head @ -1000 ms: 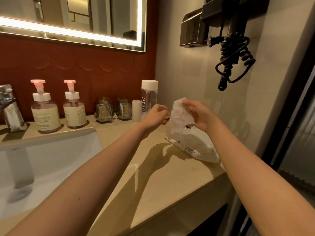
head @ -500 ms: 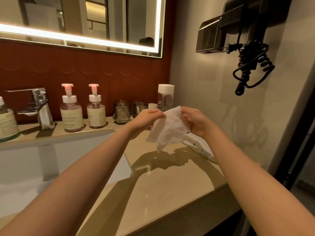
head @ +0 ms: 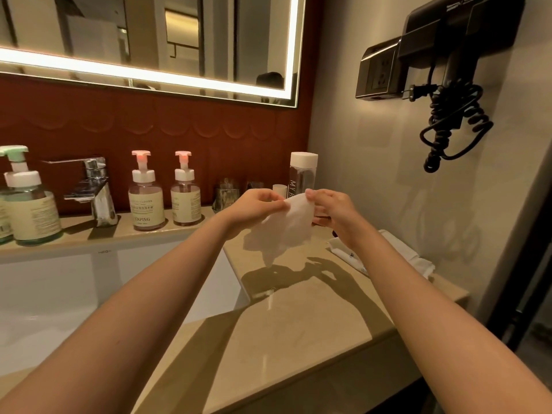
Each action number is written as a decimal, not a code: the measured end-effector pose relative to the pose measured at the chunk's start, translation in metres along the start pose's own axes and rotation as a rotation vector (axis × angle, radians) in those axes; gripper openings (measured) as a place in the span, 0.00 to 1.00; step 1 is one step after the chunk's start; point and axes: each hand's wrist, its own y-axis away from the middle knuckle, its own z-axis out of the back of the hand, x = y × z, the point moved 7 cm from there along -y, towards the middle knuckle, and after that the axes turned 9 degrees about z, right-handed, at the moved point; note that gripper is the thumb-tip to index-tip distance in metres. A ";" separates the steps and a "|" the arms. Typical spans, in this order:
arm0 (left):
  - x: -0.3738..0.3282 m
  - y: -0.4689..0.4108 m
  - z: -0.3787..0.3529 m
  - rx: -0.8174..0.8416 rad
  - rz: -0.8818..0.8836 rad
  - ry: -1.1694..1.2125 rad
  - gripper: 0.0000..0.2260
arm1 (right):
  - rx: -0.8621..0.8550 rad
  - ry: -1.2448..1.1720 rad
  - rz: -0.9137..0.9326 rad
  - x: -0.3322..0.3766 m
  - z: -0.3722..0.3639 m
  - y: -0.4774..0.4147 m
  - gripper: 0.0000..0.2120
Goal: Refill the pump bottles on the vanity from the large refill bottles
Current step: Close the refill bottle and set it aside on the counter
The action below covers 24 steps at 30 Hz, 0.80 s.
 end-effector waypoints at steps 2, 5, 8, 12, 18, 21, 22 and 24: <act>0.004 0.003 0.004 0.027 0.015 -0.039 0.10 | -0.021 -0.013 0.016 0.005 -0.002 0.000 0.08; 0.010 0.006 0.011 0.039 0.040 -0.060 0.10 | -0.051 0.014 0.072 0.012 -0.004 0.002 0.10; 0.014 0.008 0.018 0.038 0.053 -0.093 0.10 | -0.060 0.064 0.126 0.014 -0.007 0.004 0.09; 0.020 0.007 0.024 0.007 0.082 -0.124 0.11 | -0.102 0.109 0.140 0.011 -0.004 0.004 0.09; 0.033 0.003 0.014 0.048 0.201 -0.045 0.08 | -0.073 0.109 -0.069 -0.021 -0.004 0.002 0.07; 0.051 -0.001 0.004 0.022 0.274 -0.136 0.06 | -0.040 0.261 -0.222 -0.050 -0.006 0.006 0.10; 0.058 -0.004 0.002 -0.003 0.290 -0.172 0.07 | -0.030 0.318 -0.245 -0.058 -0.007 0.008 0.12; 0.071 -0.009 0.000 -0.075 0.299 -0.275 0.14 | -0.028 0.435 -0.216 -0.064 -0.007 0.009 0.17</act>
